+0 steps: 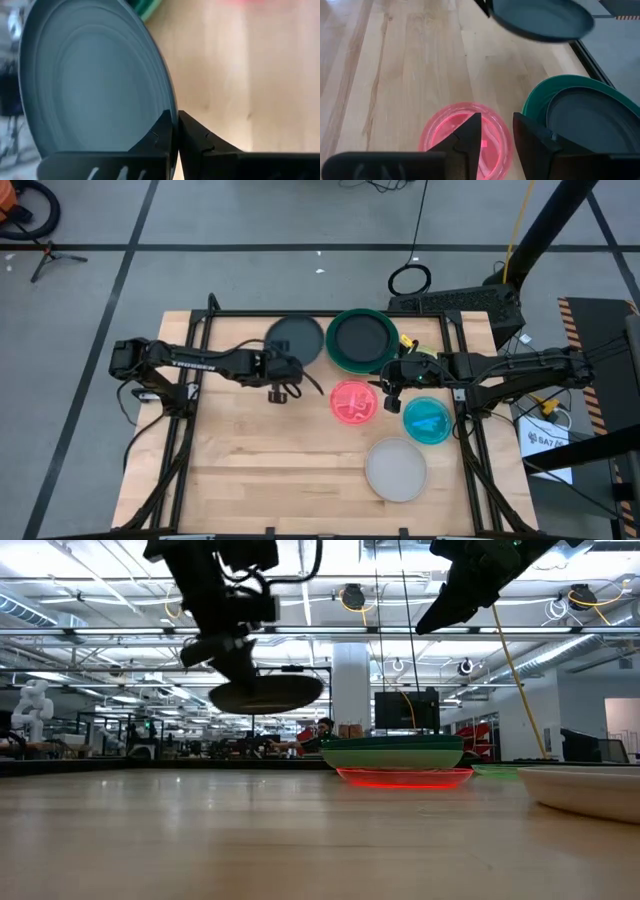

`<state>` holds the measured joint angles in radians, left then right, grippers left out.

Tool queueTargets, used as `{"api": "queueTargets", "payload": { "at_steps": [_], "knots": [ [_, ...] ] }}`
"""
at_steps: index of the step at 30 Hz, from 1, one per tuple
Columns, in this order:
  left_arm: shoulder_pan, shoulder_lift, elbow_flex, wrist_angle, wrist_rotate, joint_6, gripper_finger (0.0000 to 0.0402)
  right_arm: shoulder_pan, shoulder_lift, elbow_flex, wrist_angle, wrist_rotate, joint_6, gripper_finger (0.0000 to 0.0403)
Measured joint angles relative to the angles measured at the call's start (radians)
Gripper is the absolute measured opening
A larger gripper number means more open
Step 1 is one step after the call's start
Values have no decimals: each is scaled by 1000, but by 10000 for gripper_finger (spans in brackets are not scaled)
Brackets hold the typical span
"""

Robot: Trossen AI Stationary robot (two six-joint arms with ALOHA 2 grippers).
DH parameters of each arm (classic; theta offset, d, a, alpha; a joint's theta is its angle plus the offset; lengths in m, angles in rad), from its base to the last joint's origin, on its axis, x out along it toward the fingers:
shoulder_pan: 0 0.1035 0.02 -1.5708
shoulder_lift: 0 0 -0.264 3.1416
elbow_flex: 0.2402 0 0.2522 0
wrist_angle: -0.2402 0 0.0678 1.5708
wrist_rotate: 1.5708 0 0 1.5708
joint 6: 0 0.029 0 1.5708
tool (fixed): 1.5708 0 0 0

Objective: Stack plastic plates
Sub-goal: Stack the black plate on top of the black plate

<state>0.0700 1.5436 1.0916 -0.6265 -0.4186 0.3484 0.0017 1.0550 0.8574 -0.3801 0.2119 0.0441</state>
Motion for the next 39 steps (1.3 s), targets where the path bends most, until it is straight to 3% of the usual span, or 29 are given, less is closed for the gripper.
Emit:
{"api": "queueTargets", "payload": {
  "at_steps": [7,17,39],
  "knots": [
    [1,0,0,198,78,79,12,0,0,0,0,0,-4,105],
    [25,0,0,346,163,156,12,0,0,0,1,0,-7,105],
    [151,20,41,470,280,260,12,0,0,0,31,0,-55,105]
  ]
}}
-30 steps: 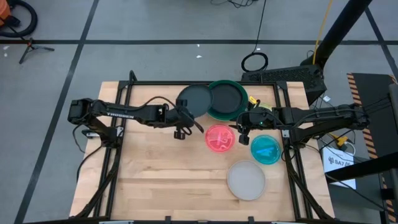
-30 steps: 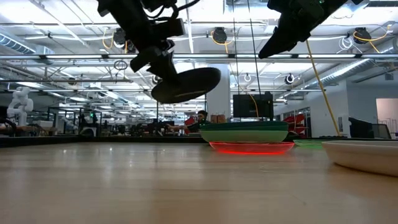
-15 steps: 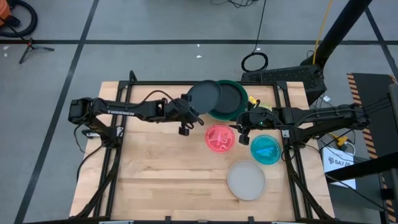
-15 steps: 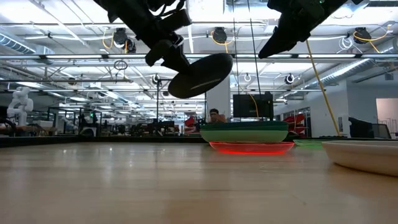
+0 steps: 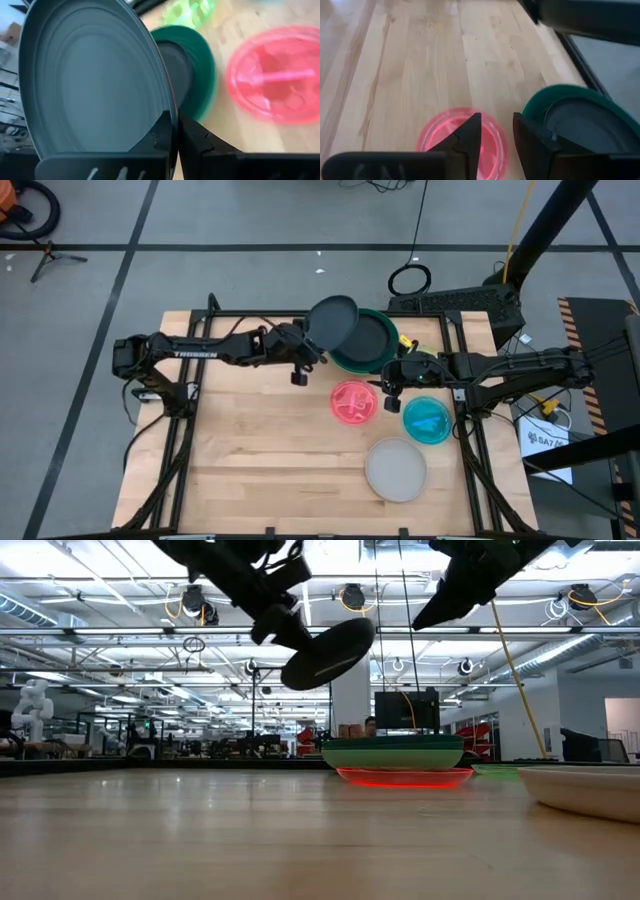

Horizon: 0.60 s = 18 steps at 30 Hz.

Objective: Stack plastic plates
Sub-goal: Stack the black plate on top of the black plate

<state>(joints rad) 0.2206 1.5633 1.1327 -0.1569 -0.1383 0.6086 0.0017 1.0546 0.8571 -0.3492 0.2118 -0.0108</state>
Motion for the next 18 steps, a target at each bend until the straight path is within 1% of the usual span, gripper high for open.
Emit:
{"api": "queueTargets", "payload": {
  "at_steps": [3,7,11,13,18],
  "knots": [
    [13,49,77,-63,20,10,12,0,0,0,15,-2,-15,105],
    [37,150,199,-160,45,58,12,0,-1,0,12,-3,-17,105],
    [66,253,301,-218,55,97,12,0,0,0,-7,-3,-10,105],
    [75,292,338,-232,71,111,12,0,-1,0,-12,-3,-8,105],
    [93,352,380,-236,139,129,12,0,-3,0,-15,-3,-9,105]
  ]
}}
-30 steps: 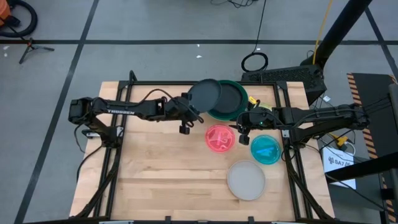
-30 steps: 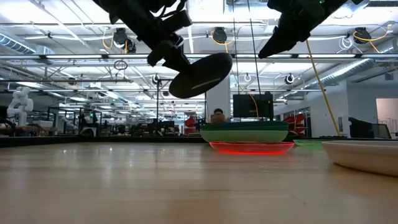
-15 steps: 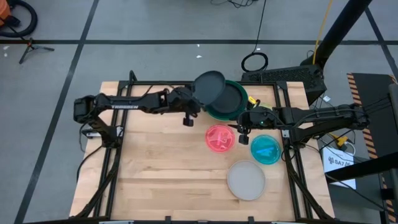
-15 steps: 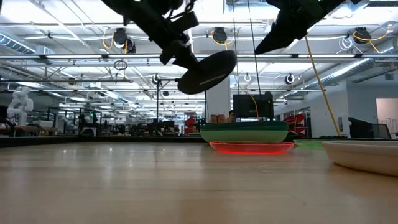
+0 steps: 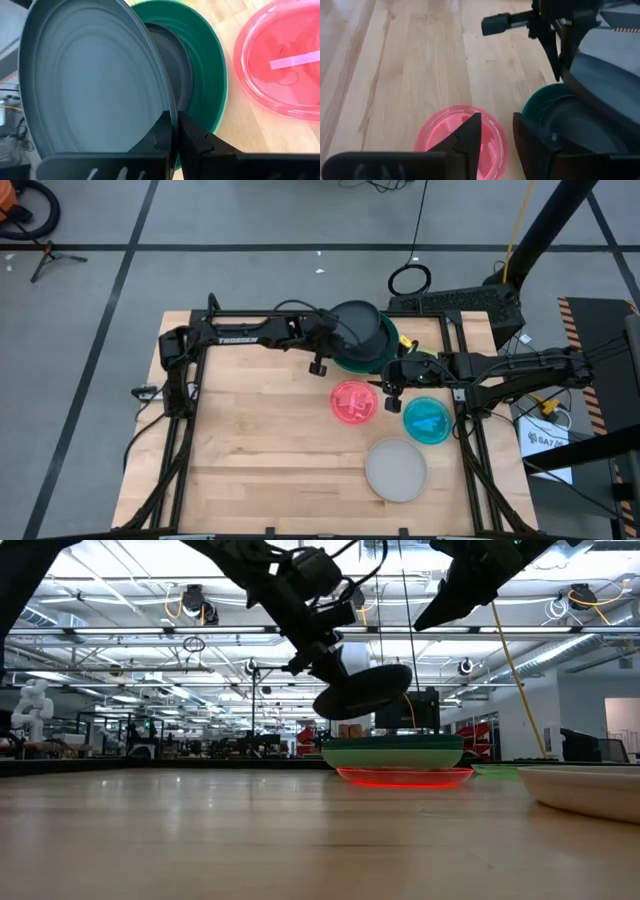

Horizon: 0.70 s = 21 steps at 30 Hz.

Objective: Stack plastic plates
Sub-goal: Stack the black plate on top of the black plate

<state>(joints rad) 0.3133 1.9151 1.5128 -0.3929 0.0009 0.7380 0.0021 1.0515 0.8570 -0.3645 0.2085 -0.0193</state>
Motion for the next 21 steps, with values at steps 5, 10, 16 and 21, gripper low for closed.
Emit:
{"api": "queueTargets", "payload": {
  "at_steps": [5,10,16,21],
  "knots": [
    [-2,31,8,-2,20,0,12,0,0,0,3,0,0,105],
    [-15,42,8,2,33,-4,12,0,0,0,10,0,0,105],
    [-20,42,8,8,36,-13,29,0,0,0,24,0,0,105],
    [-18,48,8,10,37,-12,36,0,0,0,47,0,0,105]
  ]
}}
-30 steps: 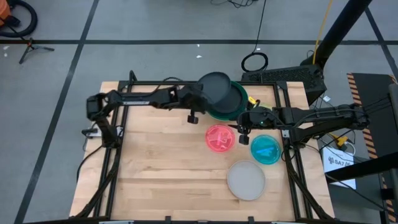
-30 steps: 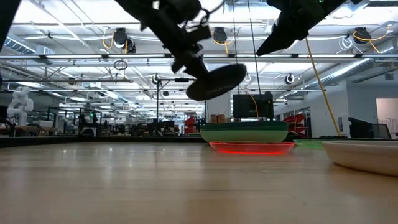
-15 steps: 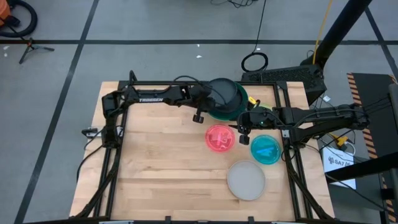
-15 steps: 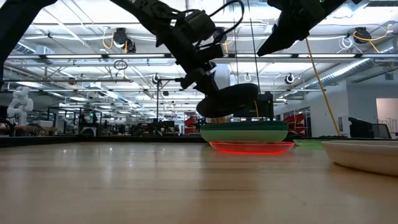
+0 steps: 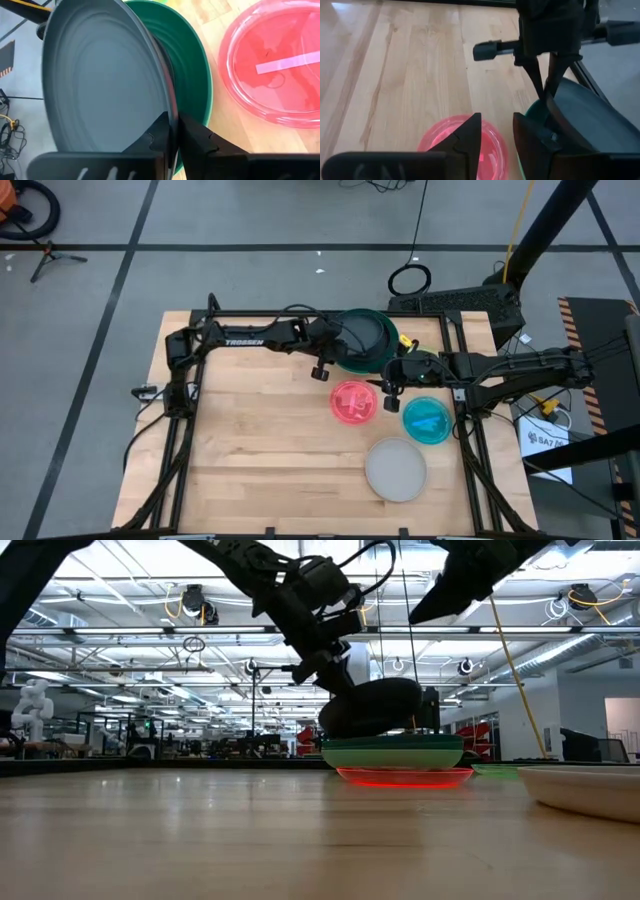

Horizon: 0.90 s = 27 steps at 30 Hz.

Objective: Stack plastic plates
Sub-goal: Stack the black plate on top of the black plate

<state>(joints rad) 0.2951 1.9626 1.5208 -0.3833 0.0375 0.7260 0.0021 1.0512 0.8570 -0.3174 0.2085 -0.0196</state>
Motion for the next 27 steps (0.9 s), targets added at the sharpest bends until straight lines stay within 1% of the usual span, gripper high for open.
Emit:
{"api": "queueTargets", "payload": {
  "at_steps": [27],
  "knots": [
    [19,2,0,0,-1,-107,42,0,0,0,2,0,-11,105]
  ]
}}
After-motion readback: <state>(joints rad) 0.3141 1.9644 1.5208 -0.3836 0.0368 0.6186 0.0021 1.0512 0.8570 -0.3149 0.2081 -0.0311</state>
